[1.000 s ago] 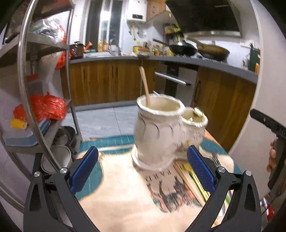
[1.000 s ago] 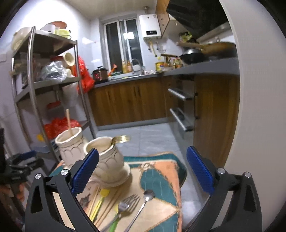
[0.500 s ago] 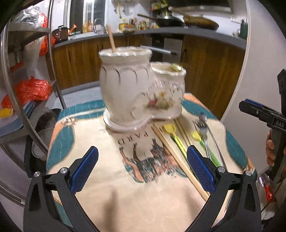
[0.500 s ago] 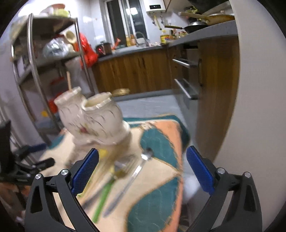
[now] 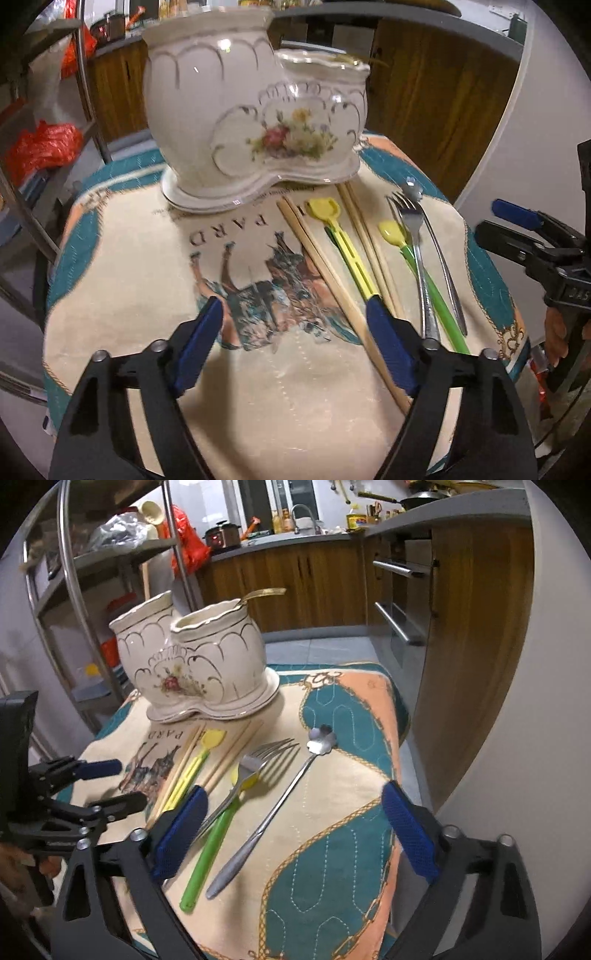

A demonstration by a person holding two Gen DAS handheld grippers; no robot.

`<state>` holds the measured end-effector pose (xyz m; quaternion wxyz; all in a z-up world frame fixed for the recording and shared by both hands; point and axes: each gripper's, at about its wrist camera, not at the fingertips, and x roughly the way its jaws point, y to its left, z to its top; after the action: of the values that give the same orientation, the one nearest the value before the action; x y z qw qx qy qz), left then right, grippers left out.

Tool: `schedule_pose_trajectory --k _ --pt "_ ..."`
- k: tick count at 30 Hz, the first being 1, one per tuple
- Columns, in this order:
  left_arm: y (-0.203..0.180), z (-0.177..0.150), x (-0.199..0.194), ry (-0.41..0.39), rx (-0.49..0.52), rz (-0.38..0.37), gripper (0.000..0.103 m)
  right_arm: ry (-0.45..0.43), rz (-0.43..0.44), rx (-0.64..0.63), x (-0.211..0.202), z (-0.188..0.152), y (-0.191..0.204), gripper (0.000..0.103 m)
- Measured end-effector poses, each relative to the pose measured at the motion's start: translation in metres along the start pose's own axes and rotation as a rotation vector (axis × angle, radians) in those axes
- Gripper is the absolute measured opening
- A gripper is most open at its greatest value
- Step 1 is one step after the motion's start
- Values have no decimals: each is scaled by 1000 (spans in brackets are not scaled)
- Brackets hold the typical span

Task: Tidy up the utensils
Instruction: 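Grasp another wooden chopstick with the left tool while the right tool grasps the silver fork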

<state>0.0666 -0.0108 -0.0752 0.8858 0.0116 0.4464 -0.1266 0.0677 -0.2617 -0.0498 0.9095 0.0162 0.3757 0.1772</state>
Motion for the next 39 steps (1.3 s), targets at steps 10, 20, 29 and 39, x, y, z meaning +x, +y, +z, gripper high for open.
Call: schedule_pose_trajectory --k 10,20,29,39 --pt "-13 3 12 40 22 8 48 44 59 6 10 4 9 48" --pt "-25 13 19 40 113 15 11 106 97 59 44 10 13 35" --pt "-11 19 22 100 44 -34 20 94 170 111 58 14 13 11" --pt "-12 15 17 123 150 -17 6 -7 189 89 25 19 15 5"
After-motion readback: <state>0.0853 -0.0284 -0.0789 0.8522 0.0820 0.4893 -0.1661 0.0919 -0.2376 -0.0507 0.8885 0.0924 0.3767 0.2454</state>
